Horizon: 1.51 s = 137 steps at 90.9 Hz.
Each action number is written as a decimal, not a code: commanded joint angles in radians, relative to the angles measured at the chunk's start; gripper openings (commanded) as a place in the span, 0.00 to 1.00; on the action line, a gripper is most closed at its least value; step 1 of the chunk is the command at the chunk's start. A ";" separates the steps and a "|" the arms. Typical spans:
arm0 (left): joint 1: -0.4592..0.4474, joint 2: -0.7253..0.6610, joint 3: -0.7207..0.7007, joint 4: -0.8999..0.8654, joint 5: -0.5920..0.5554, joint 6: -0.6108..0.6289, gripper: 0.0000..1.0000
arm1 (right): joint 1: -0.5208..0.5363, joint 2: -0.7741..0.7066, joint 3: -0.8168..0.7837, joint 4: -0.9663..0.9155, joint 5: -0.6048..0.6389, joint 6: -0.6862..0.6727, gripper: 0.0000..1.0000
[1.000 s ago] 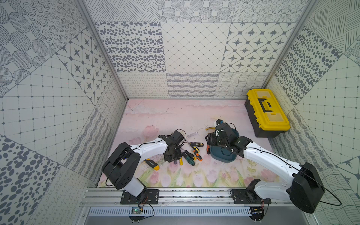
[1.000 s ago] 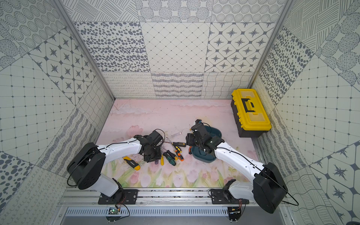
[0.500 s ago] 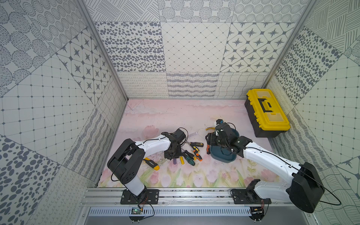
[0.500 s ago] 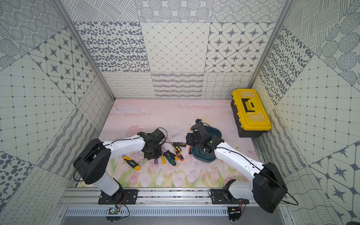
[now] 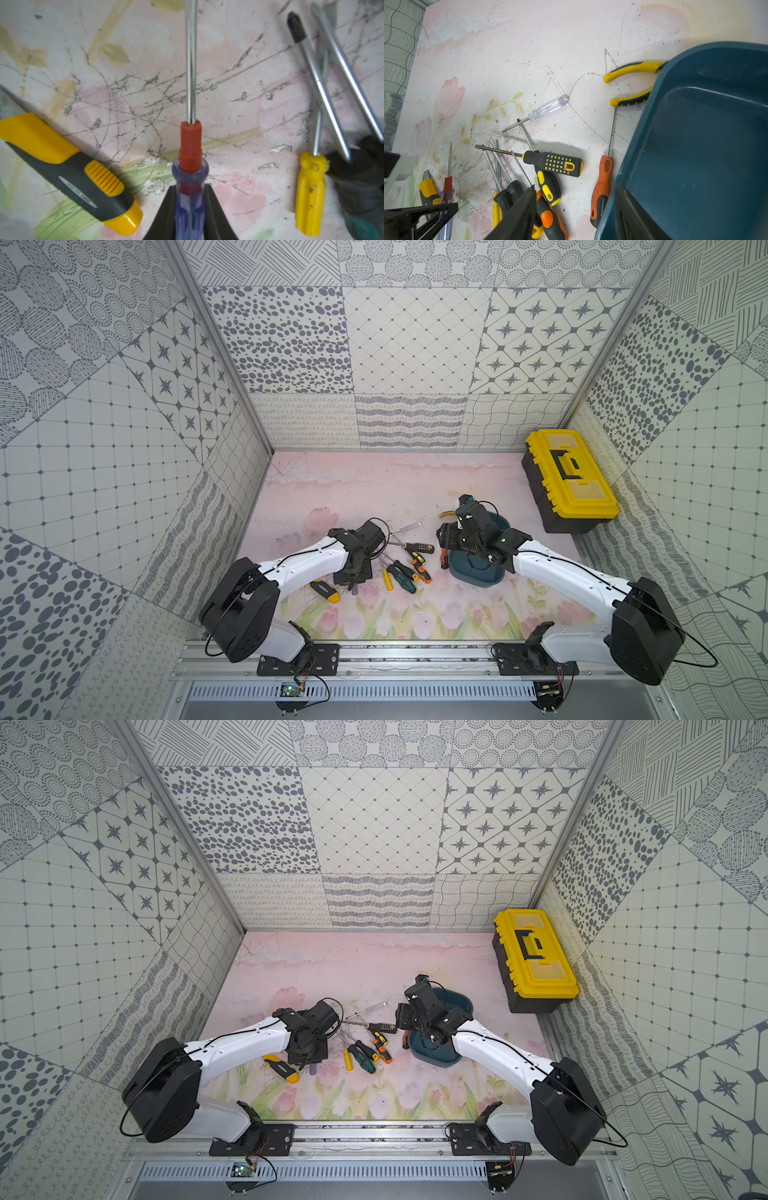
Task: Put the screwdriver on the desktop into the storage box
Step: Pick up the screwdriver from the center of the board, then place the screwdriver in the storage box.
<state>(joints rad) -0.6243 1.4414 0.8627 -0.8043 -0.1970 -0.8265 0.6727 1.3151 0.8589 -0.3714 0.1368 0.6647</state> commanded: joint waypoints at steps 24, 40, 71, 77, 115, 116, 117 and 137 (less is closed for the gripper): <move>-0.248 -0.013 0.267 -0.048 -0.087 0.111 0.06 | -0.241 -0.195 0.001 -0.209 0.049 0.168 0.62; -0.394 0.253 0.581 0.036 0.031 0.226 0.06 | -0.386 -0.374 0.009 -0.358 0.046 0.120 0.58; -0.449 0.700 1.092 -0.006 0.222 0.331 0.06 | -0.433 -0.596 -0.025 -0.496 0.078 0.136 0.58; -0.449 0.773 1.187 -0.057 0.223 0.330 0.05 | -0.434 -0.606 -0.038 -0.506 0.067 0.156 0.58; -0.448 1.039 1.450 -0.215 0.118 0.281 0.28 | -0.434 -0.599 -0.087 -0.509 0.052 0.179 0.58; -0.448 1.040 1.450 -0.214 0.118 0.281 0.29 | -0.435 -0.599 -0.086 -0.509 0.052 0.178 0.58; -0.448 1.040 1.449 -0.212 0.119 0.280 0.29 | -0.435 -0.600 -0.087 -0.509 0.053 0.177 0.59; -0.447 0.992 1.452 -0.182 0.127 0.265 0.38 | -0.435 -0.592 -0.085 -0.509 0.057 0.149 0.61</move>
<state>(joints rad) -1.0706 2.4657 2.2967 -0.9539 -0.0555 -0.5549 0.2405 0.7170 0.7811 -0.8917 0.1883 0.8345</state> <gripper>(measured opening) 0.363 0.600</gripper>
